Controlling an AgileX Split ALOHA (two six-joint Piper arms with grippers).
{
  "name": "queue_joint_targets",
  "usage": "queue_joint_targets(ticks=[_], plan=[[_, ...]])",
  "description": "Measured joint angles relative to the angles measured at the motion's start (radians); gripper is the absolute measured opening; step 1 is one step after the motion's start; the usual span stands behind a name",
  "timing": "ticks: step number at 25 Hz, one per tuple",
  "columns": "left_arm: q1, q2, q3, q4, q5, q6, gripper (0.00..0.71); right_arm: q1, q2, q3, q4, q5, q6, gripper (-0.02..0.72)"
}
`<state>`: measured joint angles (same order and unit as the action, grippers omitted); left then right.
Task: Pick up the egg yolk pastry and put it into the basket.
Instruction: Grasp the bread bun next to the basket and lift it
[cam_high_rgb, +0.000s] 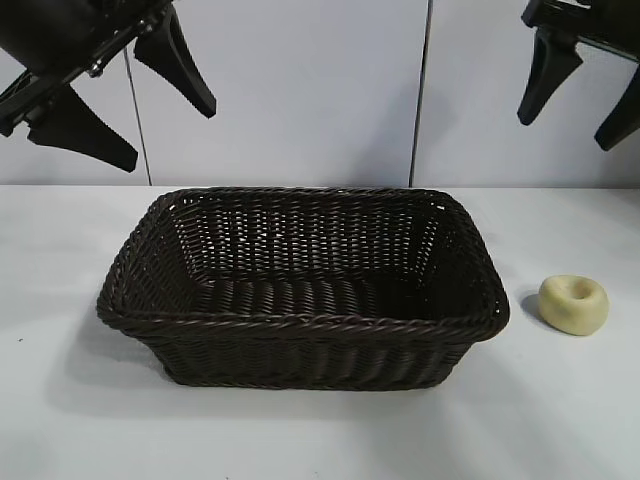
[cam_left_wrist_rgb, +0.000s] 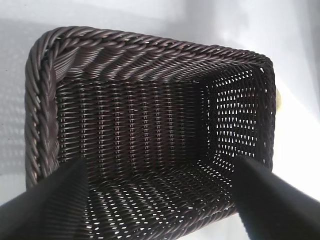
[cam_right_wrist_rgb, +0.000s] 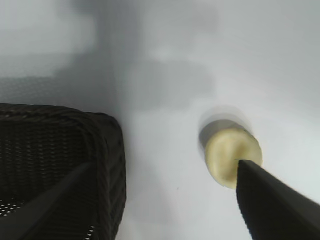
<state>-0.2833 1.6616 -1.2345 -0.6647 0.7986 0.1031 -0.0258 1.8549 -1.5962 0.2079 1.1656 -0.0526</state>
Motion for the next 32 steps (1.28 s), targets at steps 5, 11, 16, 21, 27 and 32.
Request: queue_joint_targets(ticks=[5, 11, 16, 21, 27, 32], plan=[[0.0, 0.0, 0.0, 0.0, 0.007, 0.0, 0.571, 0.0, 0.059, 0.032, -0.033, 0.012, 0.0, 0.558], [0.0, 0.0, 0.0, 0.0, 0.008, 0.0, 0.571, 0.0, 0.144, 0.042, -0.057, 0.01, 0.0, 0.558], [0.0, 0.0, 0.0, 0.0, 0.008, 0.0, 0.571, 0.0, 0.208, 0.042, -0.089, -0.005, 0.007, 0.558], [0.0, 0.0, 0.0, 0.0, 0.008, 0.0, 0.571, 0.0, 0.258, 0.042, -0.09, -0.014, 0.008, 0.558], [0.0, 0.0, 0.0, 0.0, 0.008, 0.0, 0.571, 0.0, 0.313, 0.042, -0.09, -0.036, 0.009, 0.558], [0.0, 0.0, 0.0, 0.0, 0.009, 0.0, 0.571, 0.0, 0.328, 0.042, -0.092, -0.042, 0.014, 0.445]])
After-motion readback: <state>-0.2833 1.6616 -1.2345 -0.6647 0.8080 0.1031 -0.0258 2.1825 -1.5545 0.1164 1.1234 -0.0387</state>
